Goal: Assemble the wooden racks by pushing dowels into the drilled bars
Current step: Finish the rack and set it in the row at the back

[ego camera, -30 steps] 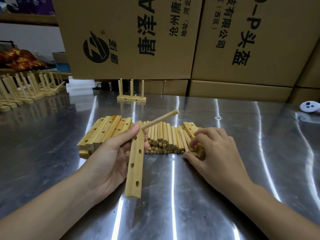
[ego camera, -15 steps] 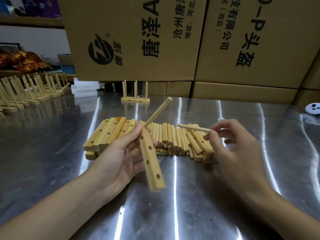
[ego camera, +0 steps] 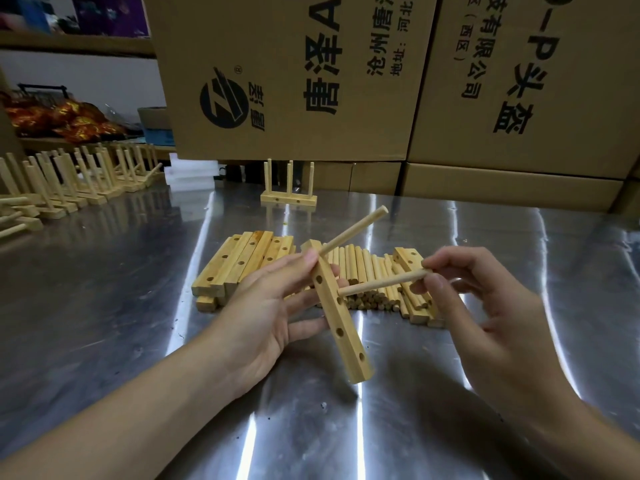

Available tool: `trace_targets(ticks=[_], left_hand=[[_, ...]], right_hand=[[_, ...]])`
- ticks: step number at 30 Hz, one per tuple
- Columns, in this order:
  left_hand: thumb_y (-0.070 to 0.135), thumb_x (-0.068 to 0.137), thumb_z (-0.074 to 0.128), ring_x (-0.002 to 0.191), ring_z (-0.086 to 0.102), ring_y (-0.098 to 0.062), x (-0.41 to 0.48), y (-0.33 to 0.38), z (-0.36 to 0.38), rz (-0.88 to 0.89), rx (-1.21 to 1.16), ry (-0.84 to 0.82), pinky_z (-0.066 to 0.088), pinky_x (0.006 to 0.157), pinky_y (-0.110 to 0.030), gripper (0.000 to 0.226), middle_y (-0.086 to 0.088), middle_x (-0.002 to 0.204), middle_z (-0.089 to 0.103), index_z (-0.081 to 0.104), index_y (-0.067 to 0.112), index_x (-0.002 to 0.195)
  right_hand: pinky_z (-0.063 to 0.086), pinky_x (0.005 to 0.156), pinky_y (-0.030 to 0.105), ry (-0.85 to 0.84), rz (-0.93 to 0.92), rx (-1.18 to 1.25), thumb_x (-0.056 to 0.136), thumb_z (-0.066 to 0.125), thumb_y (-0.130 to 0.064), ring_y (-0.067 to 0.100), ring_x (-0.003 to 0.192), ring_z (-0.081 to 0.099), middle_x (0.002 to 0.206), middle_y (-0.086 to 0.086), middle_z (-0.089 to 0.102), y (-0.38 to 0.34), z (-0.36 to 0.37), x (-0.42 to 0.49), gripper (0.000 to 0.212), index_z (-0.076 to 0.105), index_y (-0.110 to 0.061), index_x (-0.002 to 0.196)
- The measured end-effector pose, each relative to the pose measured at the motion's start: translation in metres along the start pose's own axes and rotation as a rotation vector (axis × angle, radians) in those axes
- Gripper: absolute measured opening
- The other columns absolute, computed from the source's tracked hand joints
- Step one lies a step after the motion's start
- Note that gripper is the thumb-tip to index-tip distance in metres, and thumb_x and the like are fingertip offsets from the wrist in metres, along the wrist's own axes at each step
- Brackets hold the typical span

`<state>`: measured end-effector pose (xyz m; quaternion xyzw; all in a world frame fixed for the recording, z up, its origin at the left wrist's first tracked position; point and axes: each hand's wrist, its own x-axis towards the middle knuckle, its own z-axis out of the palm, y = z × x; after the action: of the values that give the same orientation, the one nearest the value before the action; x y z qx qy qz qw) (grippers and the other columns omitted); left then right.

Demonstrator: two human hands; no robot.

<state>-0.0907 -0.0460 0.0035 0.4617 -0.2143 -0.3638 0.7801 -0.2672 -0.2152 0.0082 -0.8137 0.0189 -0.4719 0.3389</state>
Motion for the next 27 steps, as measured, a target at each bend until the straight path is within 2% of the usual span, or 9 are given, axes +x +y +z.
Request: trace_targets(ticks=[4,8,13,18,25,27], left_hand=[[0.032,0.097,0.071,0.108,0.078,-0.025,0.001,0.000,-0.002,0.006,0.017,0.005,0.065,0.072,-0.042,0.038,-0.014,0.116,0.078,0.074,0.006,0.124],[0.033,0.096,0.073,0.110,0.077,-0.027,0.003,-0.001,-0.004,0.000,0.028,0.013,0.066,0.072,-0.043,0.035,-0.015,0.116,0.078,0.077,0.007,0.120],[0.031,0.097,0.072,0.111,0.077,-0.027,0.003,-0.001,-0.005,0.000,0.018,0.010,0.065,0.072,-0.043,0.039,-0.014,0.119,0.078,0.073,0.007,0.127],[0.029,0.094,0.073,0.112,0.076,-0.032,0.003,-0.001,-0.006,0.023,0.071,-0.021,0.066,0.072,-0.045,0.044,-0.018,0.119,0.077,0.070,0.002,0.129],[0.029,0.091,0.076,0.112,0.076,-0.031,0.000,-0.003,-0.003,0.035,0.106,-0.048,0.067,0.064,-0.041,0.040,-0.018,0.118,0.078,0.075,0.006,0.123],[0.029,0.089,0.078,0.109,0.077,-0.030,0.000,-0.003,-0.002,0.026,0.073,-0.039,0.065,0.059,-0.038,0.040,-0.018,0.117,0.078,0.076,0.006,0.122]], right_hand=[[0.056,0.078,0.027,-0.040,-0.099,-0.116,0.100,0.063,-0.016,0.017,0.092,0.072,0.099,-0.004,0.073,0.001,-0.004,0.000,0.017,0.064,-0.026,0.113],[0.055,0.079,0.033,-0.086,-0.191,-0.159,0.102,0.063,-0.019,0.020,0.096,0.071,0.102,-0.002,0.070,-0.001,-0.008,0.000,0.011,0.065,-0.019,0.113],[0.052,0.079,0.030,-0.125,-0.231,-0.193,0.102,0.059,-0.021,0.019,0.094,0.068,0.100,-0.003,0.068,-0.003,-0.008,0.001,0.013,0.065,-0.016,0.112],[0.044,0.075,0.011,-0.143,-0.180,-0.255,0.103,0.058,-0.030,0.005,0.089,0.063,0.092,-0.014,0.066,0.000,-0.009,0.004,0.013,0.066,-0.020,0.104],[0.038,0.062,0.020,-0.167,-0.158,-0.346,0.107,0.052,-0.037,0.010,0.073,0.054,0.077,-0.018,0.051,0.004,-0.011,0.007,0.030,0.065,-0.020,0.086],[0.043,0.059,0.029,-0.188,-0.149,-0.389,0.107,0.050,-0.043,0.012,0.071,0.054,0.075,-0.015,0.052,0.004,-0.011,0.006,0.033,0.063,-0.022,0.084]])
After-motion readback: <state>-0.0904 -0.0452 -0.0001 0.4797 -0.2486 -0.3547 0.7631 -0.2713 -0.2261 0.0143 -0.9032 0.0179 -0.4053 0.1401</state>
